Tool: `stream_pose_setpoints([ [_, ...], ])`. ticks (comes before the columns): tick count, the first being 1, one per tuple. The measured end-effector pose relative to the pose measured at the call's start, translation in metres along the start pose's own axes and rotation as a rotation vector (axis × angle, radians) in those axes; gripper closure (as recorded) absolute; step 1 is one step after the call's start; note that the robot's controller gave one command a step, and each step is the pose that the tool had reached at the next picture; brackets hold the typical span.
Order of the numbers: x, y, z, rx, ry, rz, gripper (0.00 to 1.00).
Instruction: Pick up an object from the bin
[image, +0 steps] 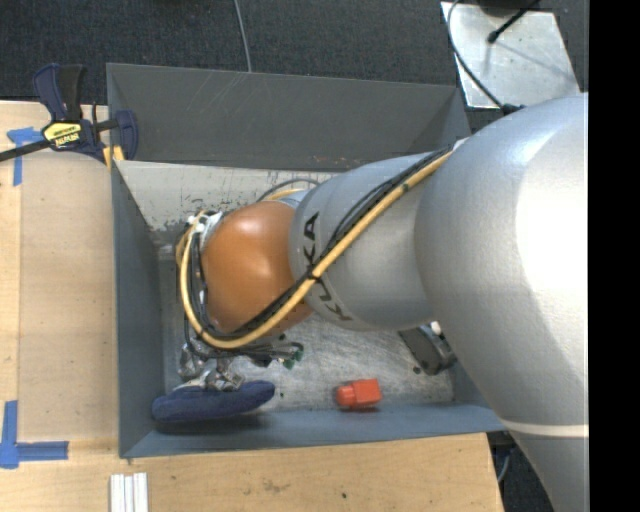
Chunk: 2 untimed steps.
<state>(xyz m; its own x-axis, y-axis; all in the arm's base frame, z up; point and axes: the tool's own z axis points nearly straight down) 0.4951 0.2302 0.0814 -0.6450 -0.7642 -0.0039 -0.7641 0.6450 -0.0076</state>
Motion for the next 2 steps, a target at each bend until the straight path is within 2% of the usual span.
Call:
stream_pose_setpoints([
  [1,-0.064,-0.091,0.004,-0.01,-0.002,-0.014,1.0],
  [2,-0.072,-0.099,-0.143,-0.001,-0.008,-0.082,1.0],
])
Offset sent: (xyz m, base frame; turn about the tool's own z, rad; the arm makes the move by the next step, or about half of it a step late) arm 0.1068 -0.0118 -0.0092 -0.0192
